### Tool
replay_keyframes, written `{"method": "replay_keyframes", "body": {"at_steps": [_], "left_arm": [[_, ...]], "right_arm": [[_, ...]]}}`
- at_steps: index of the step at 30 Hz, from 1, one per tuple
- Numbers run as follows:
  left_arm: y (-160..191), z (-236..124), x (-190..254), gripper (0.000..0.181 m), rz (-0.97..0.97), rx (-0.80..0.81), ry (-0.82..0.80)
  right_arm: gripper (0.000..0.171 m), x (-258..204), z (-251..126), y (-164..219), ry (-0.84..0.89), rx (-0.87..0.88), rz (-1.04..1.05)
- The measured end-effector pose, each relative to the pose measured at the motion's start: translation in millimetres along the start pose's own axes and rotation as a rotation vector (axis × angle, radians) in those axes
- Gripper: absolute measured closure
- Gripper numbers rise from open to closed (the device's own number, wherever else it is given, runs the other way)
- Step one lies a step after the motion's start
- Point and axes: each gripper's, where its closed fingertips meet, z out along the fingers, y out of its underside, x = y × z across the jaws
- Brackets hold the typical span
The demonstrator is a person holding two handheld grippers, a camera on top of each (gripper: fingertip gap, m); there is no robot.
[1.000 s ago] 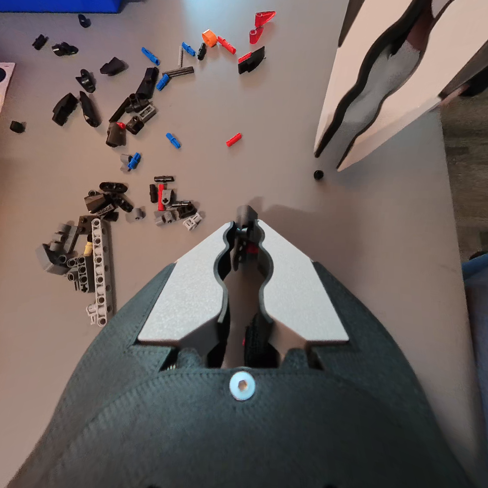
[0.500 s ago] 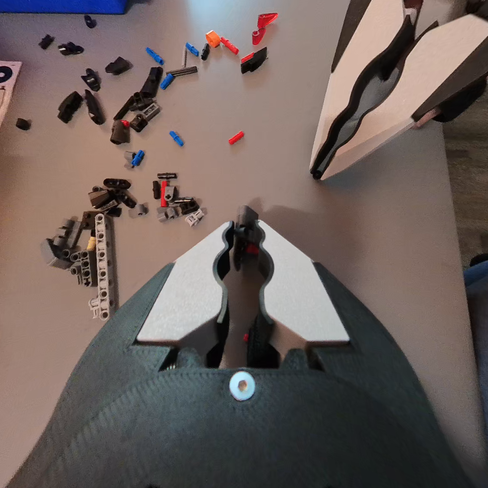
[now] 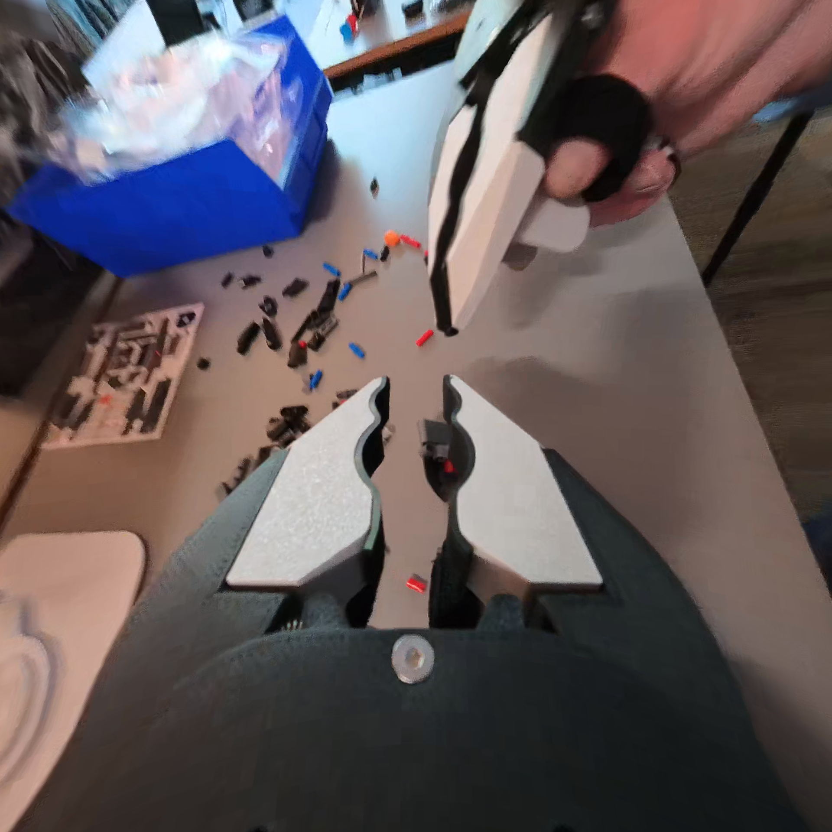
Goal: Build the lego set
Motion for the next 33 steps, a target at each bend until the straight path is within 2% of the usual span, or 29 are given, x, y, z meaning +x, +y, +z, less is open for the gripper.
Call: {"method": "replay_keyframes", "body": {"at_steps": [4,10,21,33], "left_arm": [[-18,-12,-1,0.162,0.072,0.072,-0.019],[-27,-23,6,0.168,0.167,0.107,-0.041],[-24,-34,16,0.178,0.178,0.12,-0.024],[-25,-36,10,0.181,0.06,0.161,-0.047]], "right_arm": [[0.168,-14,4,-12,-0.138,-0.014,0.07],[0.168,-26,13,-12,-0.23,-0.063,0.118],[0.168,-37,20,-9,-0.348,-0.085,0.221],[0.167,-34,22,-17,-0.388,-0.023,0.293]]}}
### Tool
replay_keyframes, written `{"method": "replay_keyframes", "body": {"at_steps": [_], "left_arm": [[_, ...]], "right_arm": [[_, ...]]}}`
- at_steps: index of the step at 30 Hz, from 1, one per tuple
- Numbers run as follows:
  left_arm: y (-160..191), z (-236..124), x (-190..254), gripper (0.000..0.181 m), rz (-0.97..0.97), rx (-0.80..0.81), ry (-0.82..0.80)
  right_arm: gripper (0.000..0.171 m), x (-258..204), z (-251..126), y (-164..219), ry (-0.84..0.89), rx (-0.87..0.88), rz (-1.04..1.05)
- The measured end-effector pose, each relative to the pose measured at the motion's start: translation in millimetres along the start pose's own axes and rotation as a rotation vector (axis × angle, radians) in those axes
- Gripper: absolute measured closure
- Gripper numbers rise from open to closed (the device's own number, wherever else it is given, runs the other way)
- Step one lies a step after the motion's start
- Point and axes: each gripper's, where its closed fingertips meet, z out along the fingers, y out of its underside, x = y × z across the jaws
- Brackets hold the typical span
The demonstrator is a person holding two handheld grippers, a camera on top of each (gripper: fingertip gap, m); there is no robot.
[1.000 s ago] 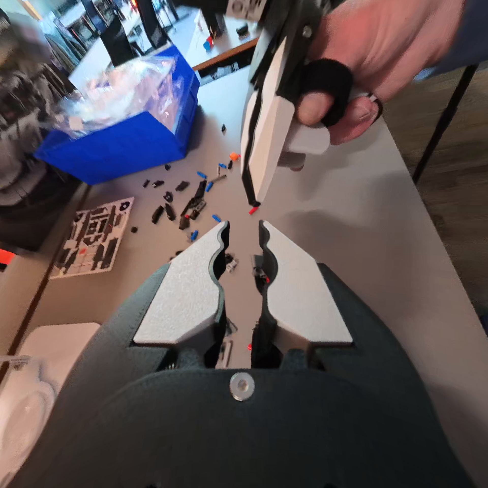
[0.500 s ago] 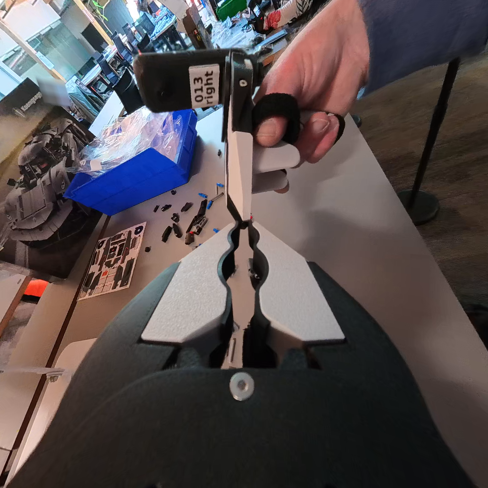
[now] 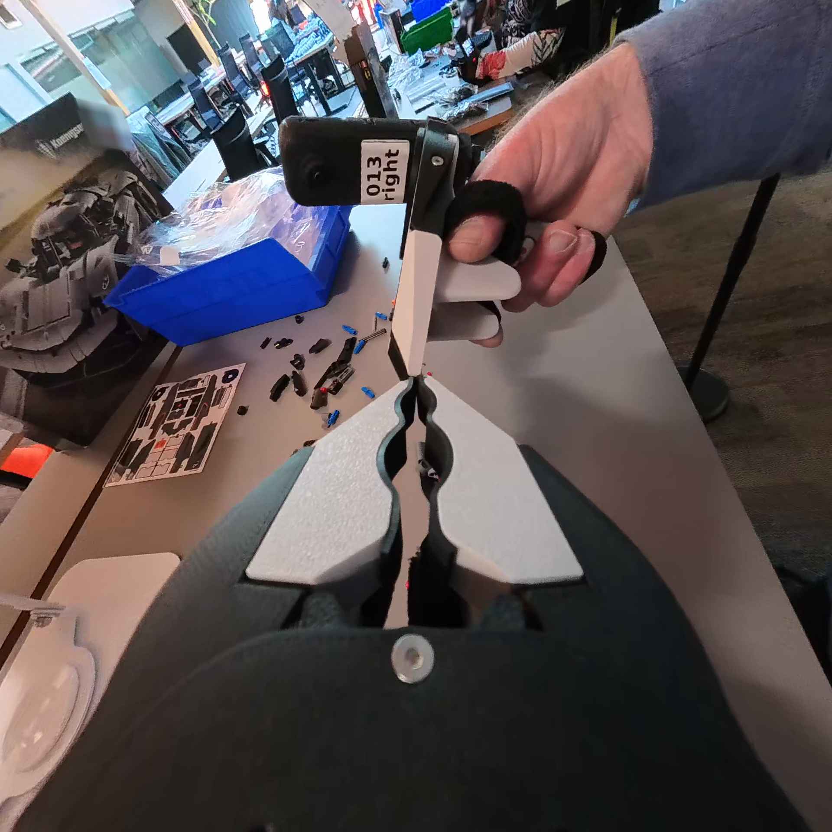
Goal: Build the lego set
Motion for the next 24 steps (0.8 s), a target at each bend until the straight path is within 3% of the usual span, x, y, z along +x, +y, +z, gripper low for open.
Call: {"method": "replay_keyframes", "body": {"at_steps": [11,24], "left_arm": [[-1,2,-10,0.176,0.017,0.004,-0.086],[-1,5,-14,0.174,-0.002,0.019,-0.076]], "right_arm": [[0.168,2,-2,-7,-0.039,0.029,0.029],[0.168,7,-6,-13,-0.053,0.045,0.046]]}}
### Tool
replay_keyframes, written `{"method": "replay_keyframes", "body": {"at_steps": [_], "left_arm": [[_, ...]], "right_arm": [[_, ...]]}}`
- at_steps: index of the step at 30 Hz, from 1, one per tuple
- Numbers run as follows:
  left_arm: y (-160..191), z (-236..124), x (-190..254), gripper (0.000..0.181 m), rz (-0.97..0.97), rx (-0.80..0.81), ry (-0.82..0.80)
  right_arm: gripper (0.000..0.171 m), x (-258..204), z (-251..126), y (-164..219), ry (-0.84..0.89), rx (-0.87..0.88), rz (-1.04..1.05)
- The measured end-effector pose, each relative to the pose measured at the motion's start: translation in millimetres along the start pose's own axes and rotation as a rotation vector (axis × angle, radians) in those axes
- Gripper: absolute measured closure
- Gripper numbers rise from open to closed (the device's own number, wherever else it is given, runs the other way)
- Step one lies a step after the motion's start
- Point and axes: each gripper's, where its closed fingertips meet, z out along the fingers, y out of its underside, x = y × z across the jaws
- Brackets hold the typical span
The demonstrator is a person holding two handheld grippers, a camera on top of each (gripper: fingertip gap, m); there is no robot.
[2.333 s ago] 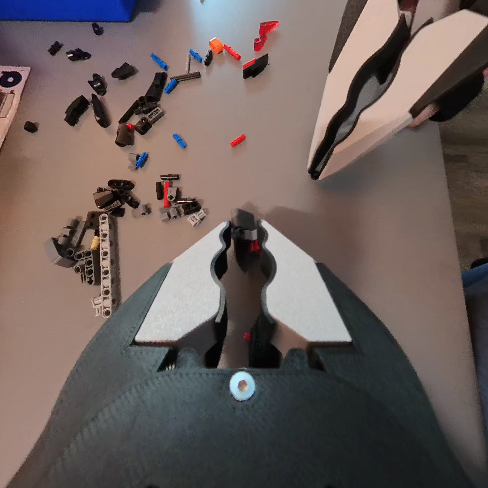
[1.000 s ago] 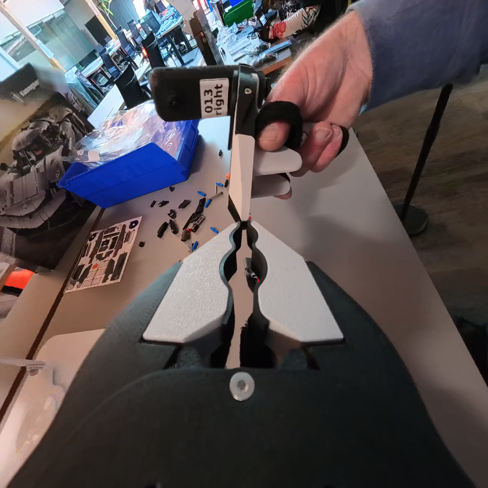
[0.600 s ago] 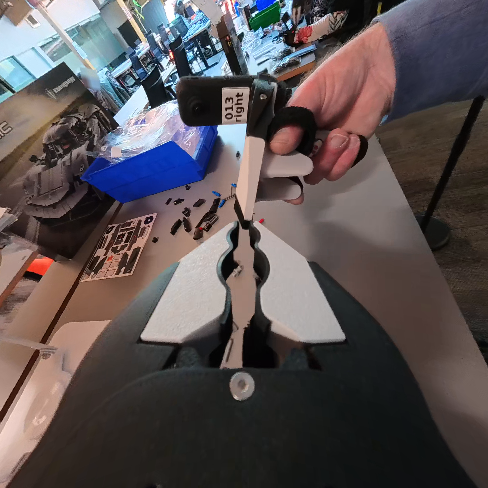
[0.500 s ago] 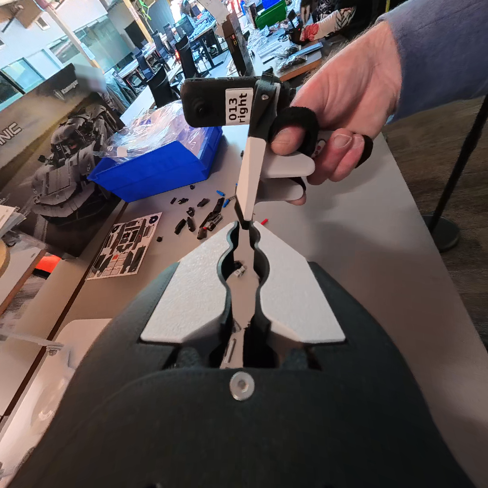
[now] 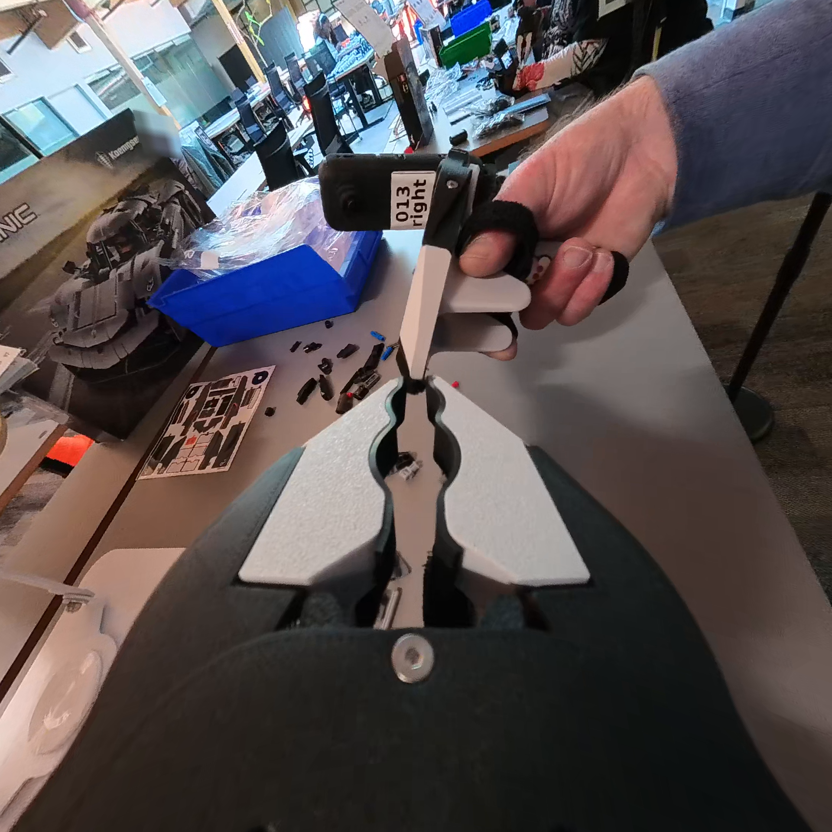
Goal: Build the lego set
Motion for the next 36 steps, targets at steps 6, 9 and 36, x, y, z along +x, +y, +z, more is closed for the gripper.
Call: {"method": "replay_keyframes", "body": {"at_steps": [6,9,36], "left_arm": [[3,6,-3,0.178,0.015,-0.017,-0.023],[2,6,-5,0.18,0.021,-0.015,-0.031],[-13,17,-36,0.181,-0.81,0.195,0.1]], "right_arm": [[0.168,0,-1,-4,-0.006,0.002,0.006],[0.168,-1,-1,-6,-0.002,0.007,0.0],[0.163,-4,-13,-39,0.991,-0.05,-1.128]]}}
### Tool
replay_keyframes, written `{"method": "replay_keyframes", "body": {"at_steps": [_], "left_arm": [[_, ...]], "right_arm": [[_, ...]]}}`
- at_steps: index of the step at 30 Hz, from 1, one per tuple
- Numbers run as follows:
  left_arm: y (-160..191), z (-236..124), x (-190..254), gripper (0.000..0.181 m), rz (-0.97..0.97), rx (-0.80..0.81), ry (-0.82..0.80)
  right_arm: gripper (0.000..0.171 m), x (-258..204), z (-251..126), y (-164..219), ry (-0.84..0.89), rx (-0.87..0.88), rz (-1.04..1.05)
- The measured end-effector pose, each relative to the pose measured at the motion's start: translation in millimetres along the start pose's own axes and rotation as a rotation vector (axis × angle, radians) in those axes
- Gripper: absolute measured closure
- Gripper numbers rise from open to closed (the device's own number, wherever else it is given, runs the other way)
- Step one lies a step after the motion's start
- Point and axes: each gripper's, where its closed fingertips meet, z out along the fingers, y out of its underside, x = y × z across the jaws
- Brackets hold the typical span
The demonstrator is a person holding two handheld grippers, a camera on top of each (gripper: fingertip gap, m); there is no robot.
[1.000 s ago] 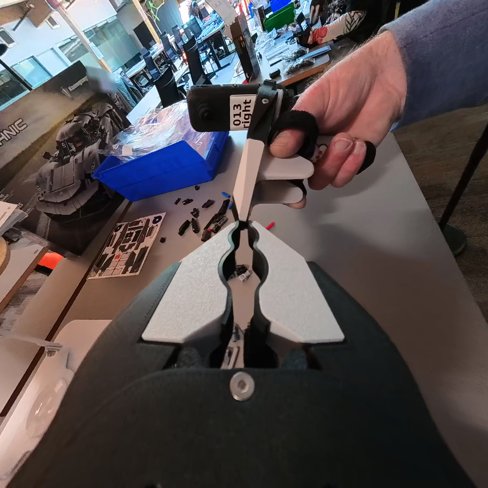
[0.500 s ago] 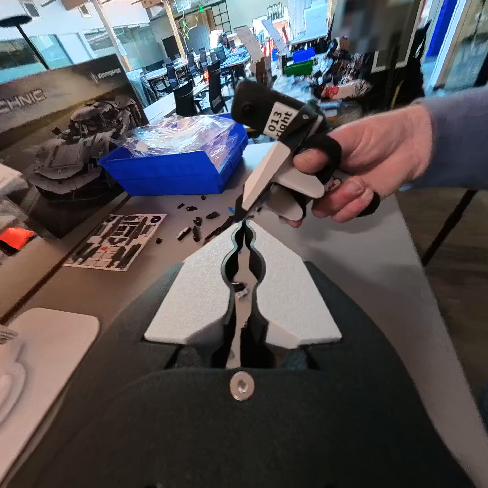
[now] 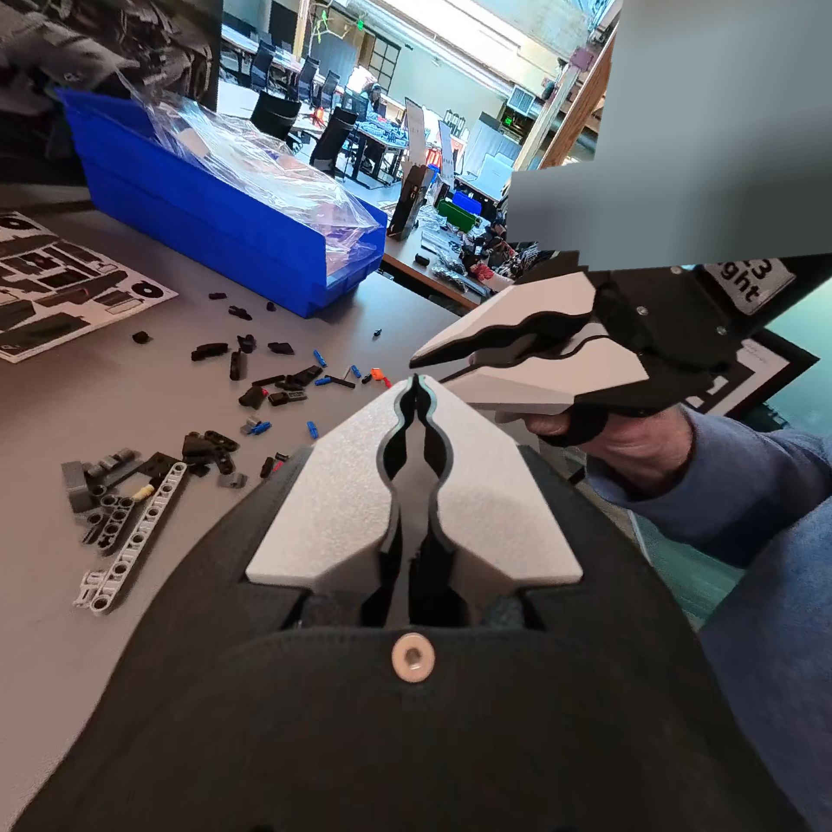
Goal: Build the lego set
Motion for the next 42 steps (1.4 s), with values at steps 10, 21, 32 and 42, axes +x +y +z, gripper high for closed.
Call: {"method": "replay_keyframes", "body": {"at_steps": [10,21,32,42], "left_arm": [[5,3,-1,0.181,-0.054,-0.021,0.013],[42,-7,-17,0.156,0.104,-0.284,-0.043],[120,4,-36,0.142,0.248,-0.656,-0.101],[136,6,-38,0.152,0.318,-0.711,-0.106]], "right_arm": [[0.167,-1,3,7,0.0,-0.031,-0.012],[0.168,6,-9,31,-0.103,-0.006,0.232],[0.168,-9,-5,85,-0.23,-0.09,0.407],[0.167,-16,0,96,-0.307,-0.091,0.484]]}}
